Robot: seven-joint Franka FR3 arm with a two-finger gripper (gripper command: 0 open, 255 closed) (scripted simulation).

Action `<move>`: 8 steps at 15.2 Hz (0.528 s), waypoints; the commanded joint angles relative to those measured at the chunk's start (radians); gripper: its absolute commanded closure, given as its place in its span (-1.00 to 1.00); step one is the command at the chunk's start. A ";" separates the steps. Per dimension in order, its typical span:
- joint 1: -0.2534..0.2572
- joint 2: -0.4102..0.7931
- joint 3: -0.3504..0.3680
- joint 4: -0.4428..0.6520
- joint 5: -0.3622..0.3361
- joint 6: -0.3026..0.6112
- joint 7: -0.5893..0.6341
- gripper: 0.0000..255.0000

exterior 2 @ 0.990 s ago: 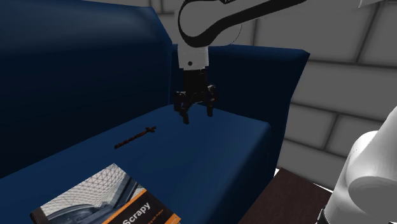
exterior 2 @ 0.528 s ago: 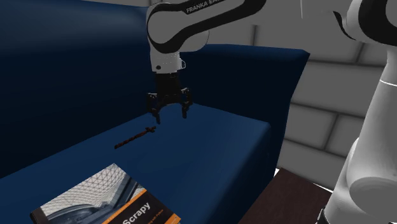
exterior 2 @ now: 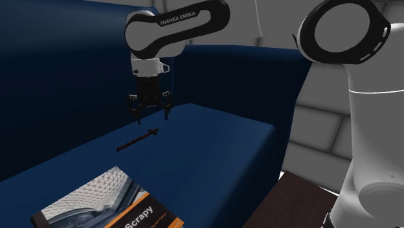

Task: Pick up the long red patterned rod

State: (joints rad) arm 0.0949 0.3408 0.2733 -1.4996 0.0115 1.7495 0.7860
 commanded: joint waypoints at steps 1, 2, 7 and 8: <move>0.004 0.015 -0.001 -0.001 -0.003 0.017 0.009 -1.00; 0.004 0.016 -0.001 -0.012 -0.004 0.029 0.008 -1.00; 0.003 0.025 -0.003 -0.061 -0.005 0.087 0.006 -1.00; 0.003 0.025 -0.003 -0.061 -0.005 0.087 0.006 -1.00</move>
